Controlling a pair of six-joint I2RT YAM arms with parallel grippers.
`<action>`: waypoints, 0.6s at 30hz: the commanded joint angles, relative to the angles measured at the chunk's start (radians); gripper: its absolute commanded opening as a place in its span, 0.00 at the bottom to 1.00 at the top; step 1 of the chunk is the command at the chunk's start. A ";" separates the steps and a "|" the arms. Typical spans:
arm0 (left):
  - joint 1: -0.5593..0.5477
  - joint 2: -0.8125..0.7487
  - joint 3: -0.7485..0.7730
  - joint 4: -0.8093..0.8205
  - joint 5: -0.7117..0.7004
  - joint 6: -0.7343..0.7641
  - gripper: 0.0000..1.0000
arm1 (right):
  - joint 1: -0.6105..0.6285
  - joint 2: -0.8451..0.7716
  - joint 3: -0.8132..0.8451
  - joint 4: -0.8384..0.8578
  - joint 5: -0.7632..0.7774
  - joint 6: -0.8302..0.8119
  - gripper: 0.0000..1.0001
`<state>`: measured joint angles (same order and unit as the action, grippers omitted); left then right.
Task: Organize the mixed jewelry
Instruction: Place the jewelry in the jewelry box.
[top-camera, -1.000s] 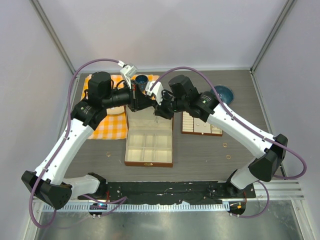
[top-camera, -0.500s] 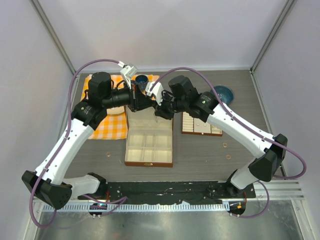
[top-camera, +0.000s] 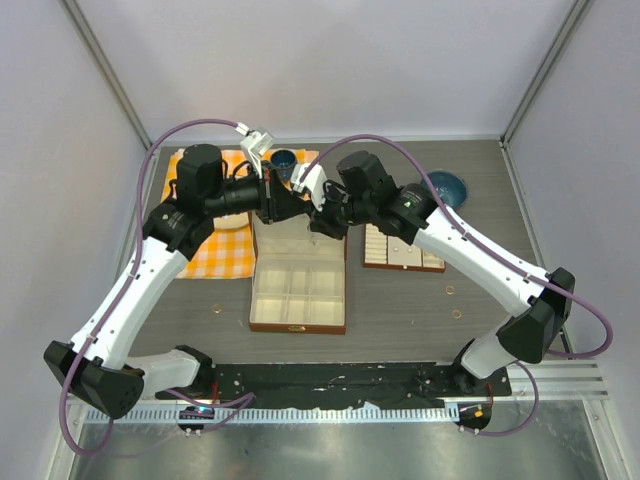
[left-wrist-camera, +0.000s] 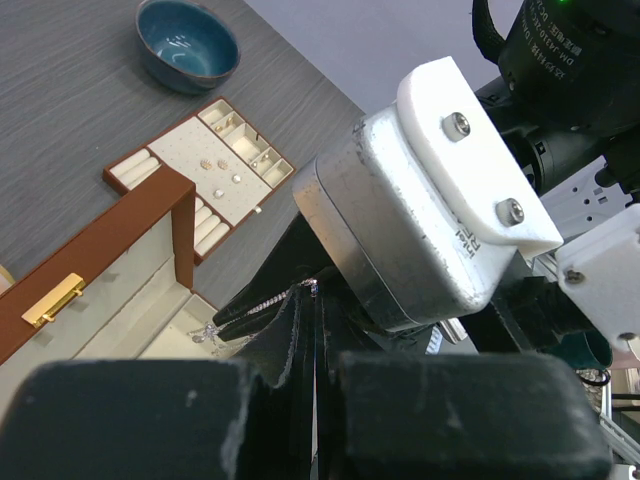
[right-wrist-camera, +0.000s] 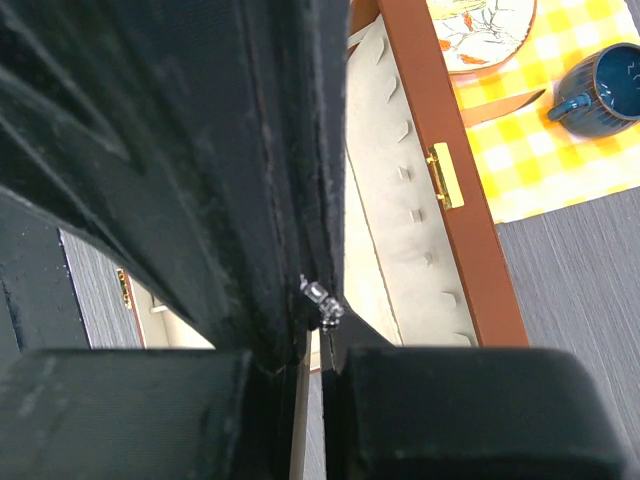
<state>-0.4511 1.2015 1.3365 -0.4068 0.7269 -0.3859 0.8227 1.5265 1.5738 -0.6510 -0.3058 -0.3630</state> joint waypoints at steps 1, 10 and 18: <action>0.006 -0.025 0.006 0.048 0.029 -0.008 0.00 | 0.000 -0.017 -0.001 0.040 0.011 0.004 0.08; 0.026 -0.034 0.003 0.022 0.016 0.015 0.00 | -0.003 -0.040 -0.017 0.040 0.048 -0.008 0.01; 0.037 -0.046 -0.002 -0.084 -0.041 0.128 0.00 | -0.016 -0.066 -0.029 0.031 0.115 -0.016 0.01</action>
<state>-0.4229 1.1896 1.3342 -0.4469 0.7166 -0.3332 0.8154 1.5131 1.5532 -0.6411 -0.2413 -0.3672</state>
